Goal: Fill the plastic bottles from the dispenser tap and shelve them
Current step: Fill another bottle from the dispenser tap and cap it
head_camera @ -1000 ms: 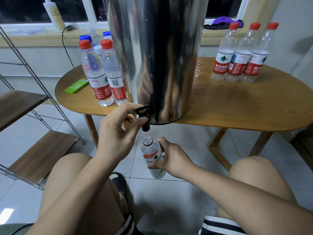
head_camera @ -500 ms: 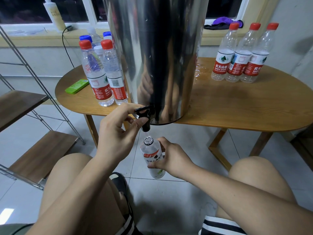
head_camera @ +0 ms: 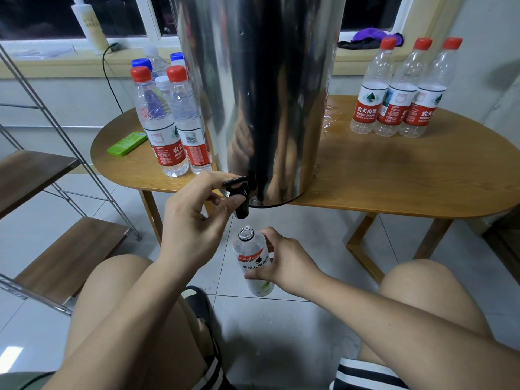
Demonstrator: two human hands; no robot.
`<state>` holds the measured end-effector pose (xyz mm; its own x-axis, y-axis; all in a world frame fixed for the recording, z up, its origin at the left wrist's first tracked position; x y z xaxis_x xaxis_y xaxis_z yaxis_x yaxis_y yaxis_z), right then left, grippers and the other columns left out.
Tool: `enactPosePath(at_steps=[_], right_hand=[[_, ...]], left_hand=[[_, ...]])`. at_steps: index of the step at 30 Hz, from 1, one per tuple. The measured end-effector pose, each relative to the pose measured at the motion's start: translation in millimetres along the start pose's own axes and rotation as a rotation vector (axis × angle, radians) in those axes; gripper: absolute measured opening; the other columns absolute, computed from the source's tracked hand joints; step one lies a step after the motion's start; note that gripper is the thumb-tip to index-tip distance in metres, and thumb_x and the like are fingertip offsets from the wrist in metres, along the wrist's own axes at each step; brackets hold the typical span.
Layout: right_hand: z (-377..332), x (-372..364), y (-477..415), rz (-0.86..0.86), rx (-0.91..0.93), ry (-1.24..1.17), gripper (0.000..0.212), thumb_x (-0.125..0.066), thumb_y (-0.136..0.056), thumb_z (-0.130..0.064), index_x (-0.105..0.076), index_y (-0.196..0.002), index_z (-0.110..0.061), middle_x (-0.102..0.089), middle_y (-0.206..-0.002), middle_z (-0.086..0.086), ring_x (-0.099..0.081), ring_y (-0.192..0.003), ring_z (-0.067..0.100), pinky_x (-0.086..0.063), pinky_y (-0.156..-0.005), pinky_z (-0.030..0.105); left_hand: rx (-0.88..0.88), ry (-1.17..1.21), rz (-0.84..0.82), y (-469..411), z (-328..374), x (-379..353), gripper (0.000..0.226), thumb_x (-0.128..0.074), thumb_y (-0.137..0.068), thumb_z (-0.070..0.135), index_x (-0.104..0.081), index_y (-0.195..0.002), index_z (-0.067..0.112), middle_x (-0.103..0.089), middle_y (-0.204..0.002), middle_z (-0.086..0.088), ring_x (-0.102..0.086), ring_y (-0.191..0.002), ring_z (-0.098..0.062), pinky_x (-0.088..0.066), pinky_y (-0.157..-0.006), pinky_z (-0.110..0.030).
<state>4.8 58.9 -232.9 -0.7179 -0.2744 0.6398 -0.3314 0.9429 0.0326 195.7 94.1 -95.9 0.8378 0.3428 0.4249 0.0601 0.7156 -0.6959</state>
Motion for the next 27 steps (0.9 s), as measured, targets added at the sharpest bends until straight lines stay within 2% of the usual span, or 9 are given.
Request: enactPosePath(at_steps=[4,12,23,27], right_hand=[[-0.1,0.1,-0.1,0.003,0.002,0.000,0.072,-0.096,-0.064,-0.054,-0.053,-0.120,-0.040,-0.075,-0.112,-0.015,-0.072,-0.103,0.009,-0.062,-0.089,0.042],[0.4,-0.6,-0.5,0.000,0.002,-0.001,0.071,-0.096,-0.065,-0.055,-0.053,-0.120,-0.042,-0.075,-0.111,-0.016,-0.071,-0.103,0.008,-0.062,-0.089,0.041],[-0.1,0.0,-0.4,0.004,0.017,-0.005,0.072,-0.096,-0.066,-0.055,-0.052,-0.122,-0.043,-0.074,-0.113,-0.016,-0.071,-0.105,0.008,-0.062,-0.090,0.041],[0.1,0.4,-0.4,0.003,0.017,-0.002,0.071,-0.097,-0.066,-0.053,-0.052,-0.121,-0.042,-0.074,-0.113,-0.016,-0.071,-0.104,0.008,-0.062,-0.090,0.041]], left_hand=[[0.005,-0.011,-0.002,0.3,-2.2,-0.2,0.021,-0.078,-0.098,0.010,-0.074,-0.116,0.018,-0.075,-0.102,0.006,-0.066,-0.084,-0.019,-0.051,-0.077,-0.026],[0.011,-0.004,-0.002,0.3,-1.9,0.2,0.022,-0.078,-0.097,0.012,-0.074,-0.116,0.022,-0.074,-0.101,0.006,-0.066,-0.082,-0.023,-0.052,-0.075,-0.031],[-0.002,-0.016,0.000,-0.3,-2.1,0.1,0.020,-0.077,-0.099,0.015,-0.074,-0.118,0.019,-0.075,-0.102,0.007,-0.067,-0.085,-0.023,-0.051,-0.078,-0.026],[-0.007,-0.019,0.002,0.1,-3.8,0.1,0.021,-0.077,-0.099,0.016,-0.074,-0.118,0.021,-0.075,-0.103,0.005,-0.067,-0.086,-0.026,-0.052,-0.078,-0.031]])
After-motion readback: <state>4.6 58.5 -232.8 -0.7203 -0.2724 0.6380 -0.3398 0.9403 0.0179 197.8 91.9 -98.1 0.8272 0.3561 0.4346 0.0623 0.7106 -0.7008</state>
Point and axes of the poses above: each hand's wrist, its own y-axis away from the middle knuckle, its own x-axis out of the back of the hand, z = x × y, the point moved 2 cm from there along -y, towards the middle knuckle
